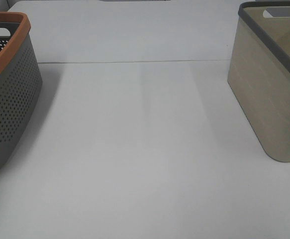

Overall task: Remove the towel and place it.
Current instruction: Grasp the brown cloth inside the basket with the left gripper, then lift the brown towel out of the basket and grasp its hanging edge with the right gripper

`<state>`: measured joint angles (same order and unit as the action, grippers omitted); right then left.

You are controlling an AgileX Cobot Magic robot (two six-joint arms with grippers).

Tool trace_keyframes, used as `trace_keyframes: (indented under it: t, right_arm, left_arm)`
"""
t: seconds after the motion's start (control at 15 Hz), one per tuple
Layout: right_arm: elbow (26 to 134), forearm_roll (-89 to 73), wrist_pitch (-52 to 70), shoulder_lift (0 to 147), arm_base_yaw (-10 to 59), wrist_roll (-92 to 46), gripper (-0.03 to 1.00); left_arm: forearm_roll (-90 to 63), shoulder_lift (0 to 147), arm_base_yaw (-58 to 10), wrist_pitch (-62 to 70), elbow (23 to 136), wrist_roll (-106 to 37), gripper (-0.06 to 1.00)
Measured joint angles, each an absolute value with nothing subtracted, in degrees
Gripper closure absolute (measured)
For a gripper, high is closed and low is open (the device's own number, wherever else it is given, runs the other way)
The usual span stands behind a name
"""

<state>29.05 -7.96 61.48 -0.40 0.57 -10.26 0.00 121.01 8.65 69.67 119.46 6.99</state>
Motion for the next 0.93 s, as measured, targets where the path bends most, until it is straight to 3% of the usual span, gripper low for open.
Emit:
trace_keyframes:
  t: [0.4, 0.93]
  right_arm:
    - [29.0, -8.4, 61.5, -0.4, 0.6, -10.3, 0.23]
    - [29.0, -8.4, 61.5, -0.4, 0.6, -10.3, 0.23]
  left_arm:
    - [-10.5, 109.7, 8.7, 69.8, 120.1, 2.1, 0.94]
    - [-30.8, 98.9, 4.8, 56.4, 120.1, -0.7, 0.94]
